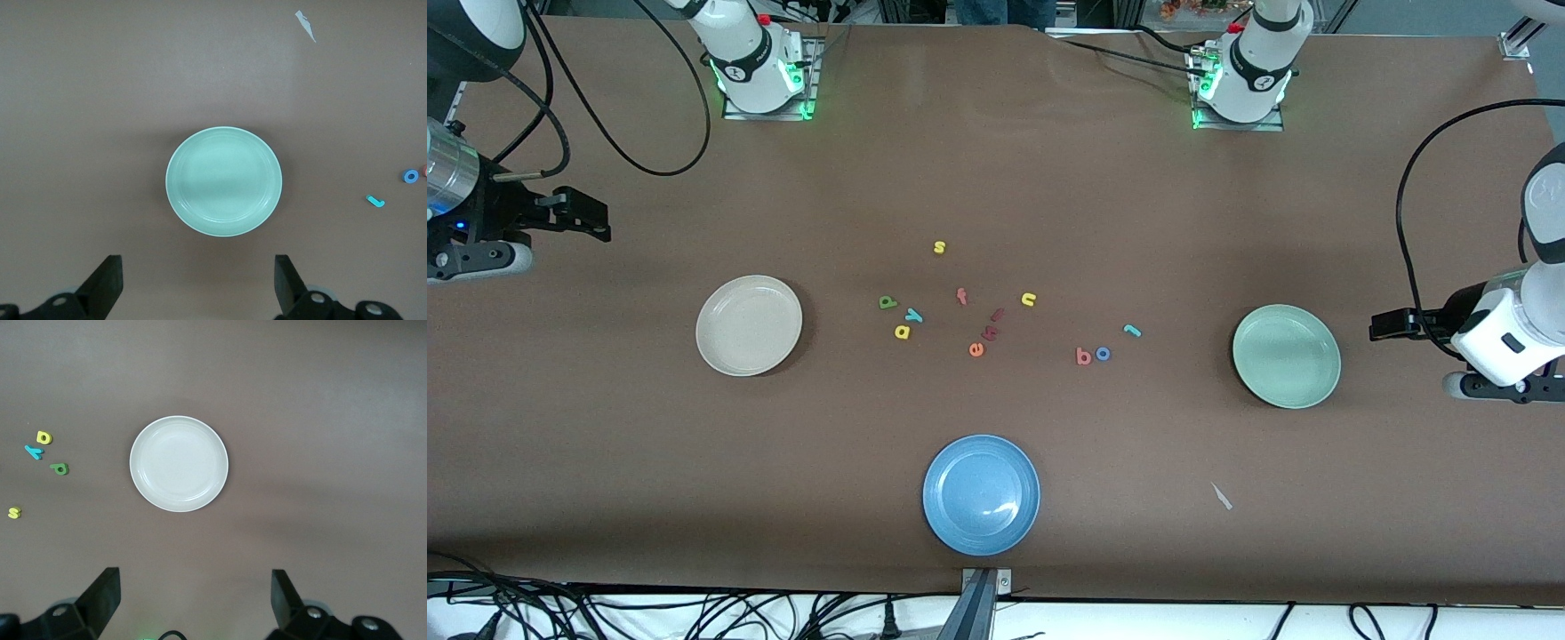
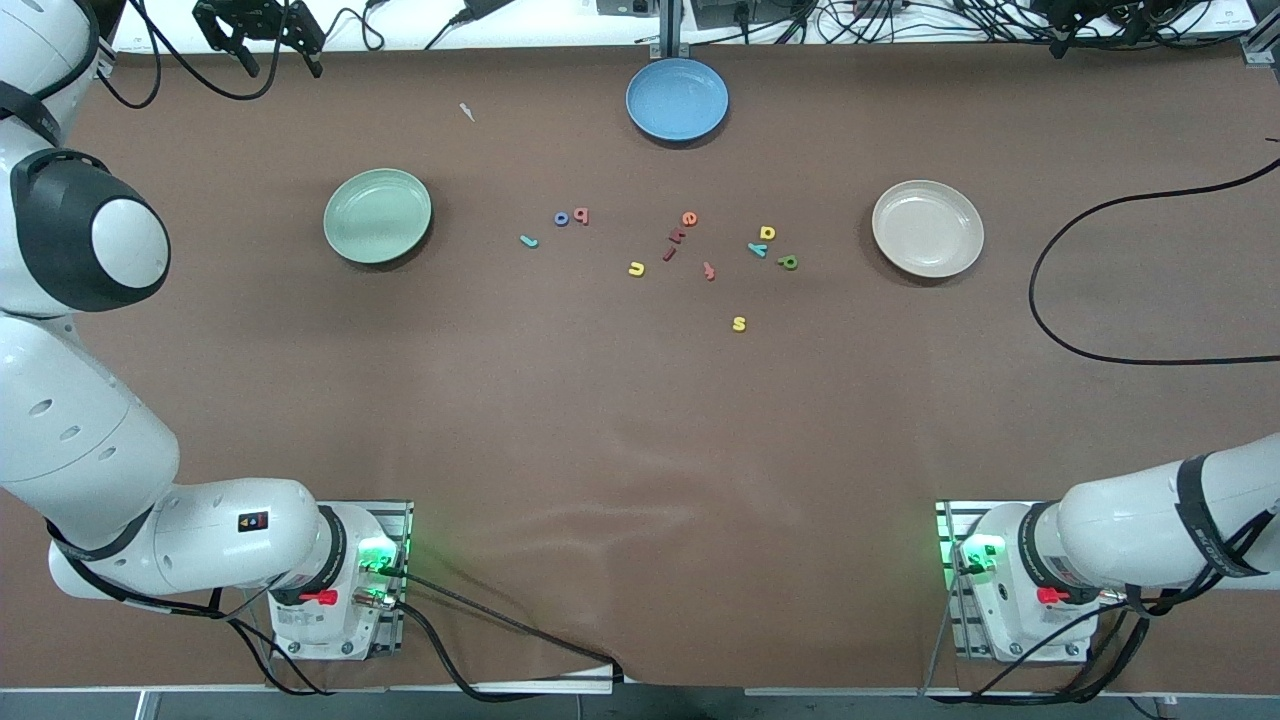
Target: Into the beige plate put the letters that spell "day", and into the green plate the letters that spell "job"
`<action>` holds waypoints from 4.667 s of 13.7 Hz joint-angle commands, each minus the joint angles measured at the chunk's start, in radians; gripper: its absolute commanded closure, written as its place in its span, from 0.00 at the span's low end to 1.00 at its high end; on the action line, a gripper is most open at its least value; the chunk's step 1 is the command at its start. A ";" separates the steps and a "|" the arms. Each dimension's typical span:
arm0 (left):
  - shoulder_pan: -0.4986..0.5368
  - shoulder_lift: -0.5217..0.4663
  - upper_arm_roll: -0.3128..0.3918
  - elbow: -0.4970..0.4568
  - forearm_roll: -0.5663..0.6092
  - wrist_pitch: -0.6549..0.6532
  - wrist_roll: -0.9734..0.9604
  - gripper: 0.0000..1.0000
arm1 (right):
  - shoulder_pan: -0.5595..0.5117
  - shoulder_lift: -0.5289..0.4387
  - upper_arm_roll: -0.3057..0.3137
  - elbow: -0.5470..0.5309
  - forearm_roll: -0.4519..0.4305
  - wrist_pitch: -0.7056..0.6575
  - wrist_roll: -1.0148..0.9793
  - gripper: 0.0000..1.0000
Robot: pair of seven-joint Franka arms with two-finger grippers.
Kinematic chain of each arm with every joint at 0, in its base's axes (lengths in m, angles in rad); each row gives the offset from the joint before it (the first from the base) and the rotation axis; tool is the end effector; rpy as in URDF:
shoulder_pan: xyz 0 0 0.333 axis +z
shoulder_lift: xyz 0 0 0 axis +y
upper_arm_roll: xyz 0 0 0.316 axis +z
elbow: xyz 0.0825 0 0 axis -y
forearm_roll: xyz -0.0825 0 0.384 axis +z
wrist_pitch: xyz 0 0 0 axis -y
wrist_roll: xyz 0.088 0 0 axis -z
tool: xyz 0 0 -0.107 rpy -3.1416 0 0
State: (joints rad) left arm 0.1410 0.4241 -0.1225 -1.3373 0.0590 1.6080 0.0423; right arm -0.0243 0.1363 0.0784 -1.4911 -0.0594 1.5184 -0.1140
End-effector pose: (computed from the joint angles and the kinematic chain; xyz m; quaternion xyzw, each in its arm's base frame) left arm 0.6675 0.0329 0.4777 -0.9971 0.0117 0.0752 0.0015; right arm 0.5881 0.0222 0.5799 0.9947 0.0838 -0.0550 0.0227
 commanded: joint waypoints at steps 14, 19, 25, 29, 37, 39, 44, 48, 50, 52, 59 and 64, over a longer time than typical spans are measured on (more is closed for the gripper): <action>-0.001 -0.019 -0.002 -0.016 0.013 0.007 -0.012 0.00 | 0.003 -0.004 -0.002 0.000 0.006 -0.017 0.004 0.00; -0.001 -0.019 -0.002 -0.016 0.013 0.007 -0.012 0.00 | 0.003 -0.007 -0.002 0.000 0.007 -0.017 0.004 0.00; -0.001 -0.019 -0.002 -0.016 0.013 0.007 -0.012 0.00 | 0.003 -0.007 -0.002 0.000 0.006 -0.015 0.005 0.00; -0.001 -0.019 -0.002 -0.016 0.013 0.007 -0.012 0.00 | 0.003 -0.009 0.000 0.005 0.004 -0.014 0.005 0.00; 0.000 -0.019 -0.002 -0.016 0.013 0.007 -0.009 0.00 | 0.007 -0.009 0.000 0.011 0.003 -0.003 0.008 0.00; 0.000 -0.019 -0.002 -0.016 0.013 0.007 -0.009 0.00 | 0.007 -0.009 0.003 0.011 0.003 0.000 0.014 0.00; 0.000 -0.019 -0.002 -0.016 0.013 0.007 -0.009 0.00 | 0.007 -0.009 0.003 0.011 0.006 0.002 0.007 0.00; 0.000 -0.019 -0.002 -0.016 0.009 0.007 -0.009 0.00 | 0.007 -0.012 0.004 0.011 0.018 -0.004 0.000 0.00; 0.002 -0.019 -0.002 -0.014 0.008 0.007 -0.007 0.00 | 0.007 -0.014 0.006 0.011 0.018 -0.004 0.002 0.00; 0.002 -0.019 -0.002 -0.014 0.008 0.007 -0.004 0.00 | 0.007 -0.014 0.006 0.011 0.018 -0.004 0.002 0.00; -0.005 -0.019 -0.002 -0.006 0.010 0.006 -0.015 0.00 | 0.007 -0.015 0.009 0.011 0.009 -0.001 -0.052 0.00; -0.005 -0.019 -0.002 -0.008 0.008 0.003 -0.018 0.00 | 0.007 -0.014 0.003 0.011 0.007 0.000 -0.073 0.00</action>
State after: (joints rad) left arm 0.1407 0.4216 -0.1230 -1.3362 0.0590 1.6103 0.0423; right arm -0.0197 0.1346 0.0857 -1.4836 -0.0547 1.5229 -0.1523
